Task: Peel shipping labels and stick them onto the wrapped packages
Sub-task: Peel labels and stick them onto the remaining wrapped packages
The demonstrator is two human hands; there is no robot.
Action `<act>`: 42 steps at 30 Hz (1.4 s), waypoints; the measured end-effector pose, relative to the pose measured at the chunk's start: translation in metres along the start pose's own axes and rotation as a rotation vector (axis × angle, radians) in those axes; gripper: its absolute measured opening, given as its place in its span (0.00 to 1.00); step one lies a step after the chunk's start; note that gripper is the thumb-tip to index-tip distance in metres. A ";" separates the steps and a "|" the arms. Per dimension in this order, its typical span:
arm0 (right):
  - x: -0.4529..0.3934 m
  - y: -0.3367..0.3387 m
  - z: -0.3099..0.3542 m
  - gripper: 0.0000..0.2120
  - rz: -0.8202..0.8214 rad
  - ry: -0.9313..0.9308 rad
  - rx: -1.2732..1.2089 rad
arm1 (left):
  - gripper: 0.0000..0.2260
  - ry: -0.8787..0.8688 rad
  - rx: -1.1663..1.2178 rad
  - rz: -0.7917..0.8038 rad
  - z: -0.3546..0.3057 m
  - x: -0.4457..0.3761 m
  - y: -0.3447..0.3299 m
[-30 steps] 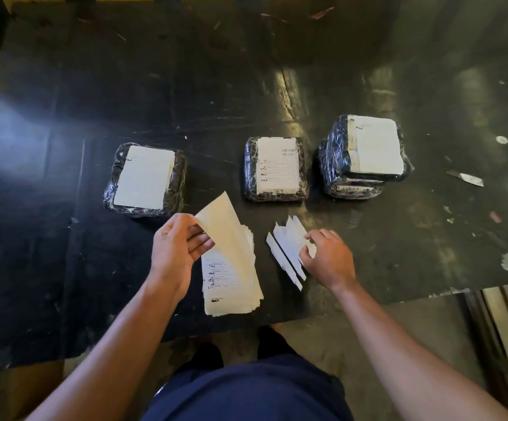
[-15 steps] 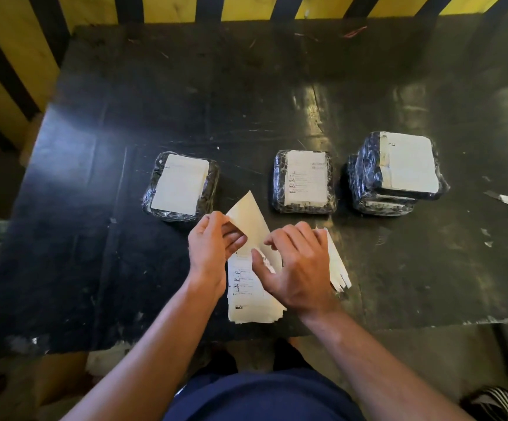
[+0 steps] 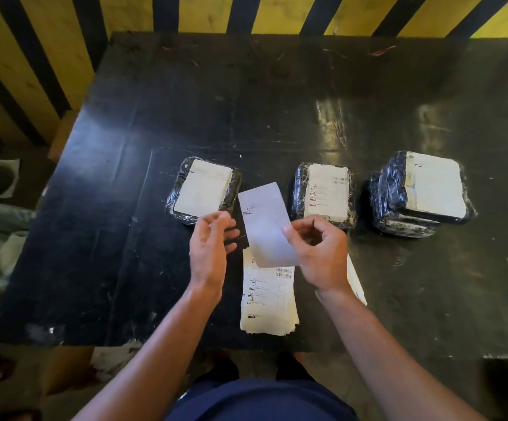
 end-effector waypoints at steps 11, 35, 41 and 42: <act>0.005 -0.044 -0.030 0.04 0.083 -0.482 -0.195 | 0.05 0.099 -0.070 0.197 0.001 -0.036 0.025; -0.050 -0.191 -0.049 0.05 -0.111 -0.579 0.066 | 0.08 -0.174 -0.683 -0.061 -0.054 -0.208 0.039; -0.056 -0.205 -0.056 0.07 -0.131 -0.625 0.107 | 0.07 -0.132 -0.729 -0.062 -0.044 -0.230 0.036; -0.056 -0.207 -0.057 0.07 -0.131 -0.626 0.111 | 0.07 -0.124 -0.728 -0.064 -0.042 -0.232 0.036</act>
Point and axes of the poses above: each hand's wrist, its own x-axis away from the middle knuckle, its own y-axis out of the back of the hand, z = x × y, the point moved 6 cm from there along -x, towards the middle knuckle, and after that the axes turned 10 degrees about -z, right-handed, at the moved point
